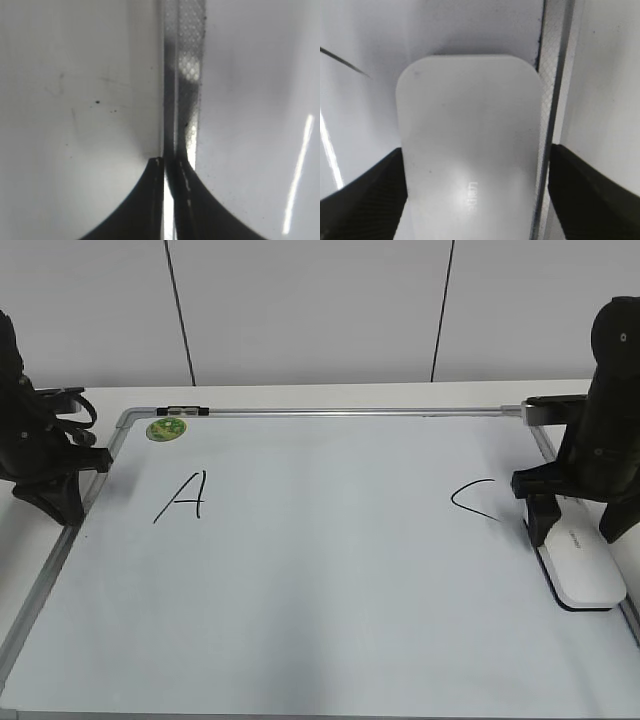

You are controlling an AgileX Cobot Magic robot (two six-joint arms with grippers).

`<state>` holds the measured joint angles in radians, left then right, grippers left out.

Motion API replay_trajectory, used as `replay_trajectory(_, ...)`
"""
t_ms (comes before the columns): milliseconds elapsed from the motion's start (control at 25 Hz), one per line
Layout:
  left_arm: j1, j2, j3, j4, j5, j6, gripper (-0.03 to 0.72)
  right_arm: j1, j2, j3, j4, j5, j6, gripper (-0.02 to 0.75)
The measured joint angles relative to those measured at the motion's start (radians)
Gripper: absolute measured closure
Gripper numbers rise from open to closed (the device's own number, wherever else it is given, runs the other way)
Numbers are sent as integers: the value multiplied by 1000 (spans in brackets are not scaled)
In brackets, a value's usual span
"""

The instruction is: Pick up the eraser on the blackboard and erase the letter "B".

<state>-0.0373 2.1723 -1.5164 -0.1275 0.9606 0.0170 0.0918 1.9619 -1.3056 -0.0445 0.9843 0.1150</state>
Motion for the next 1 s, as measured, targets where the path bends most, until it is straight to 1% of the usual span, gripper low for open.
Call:
replay_trajectory(280, 0, 0, 0, 0, 0, 0, 666, 0, 0, -56, -29, 74, 19, 98)
replay_trajectory(400, 0, -2, 0, 2, 0, 0, 634, 0, 0, -84, -40, 99, 27, 106)
replay_trajectory(440, 0, -4, 0, 6, 0, 2, 607, 0, 0, -93, -41, 104, 27, 111)
replay_trajectory(520, 0, -13, 0, 12, -2, 2, 522, 0, 0, -106, -44, 116, 29, 122)
replay_trajectory(640, 0, -49, 0, 31, -3, 3, 335, 0, 0, -126, -44, 132, 31, 137)
replay_trajectory(760, 0, -94, 0, 33, 1, 3, 194, 0, 0, -153, -42, 149, 31, 143)
replay_trajectory(840, 0, -125, 0, 33, 12, 3, 154, 0, 0, -170, -42, 166, 31, 143)
replay_trajectory(1000, 0, -160, 0, 34, 60, 3, 140, 0, 0, -178, -42, 208, 33, 144)
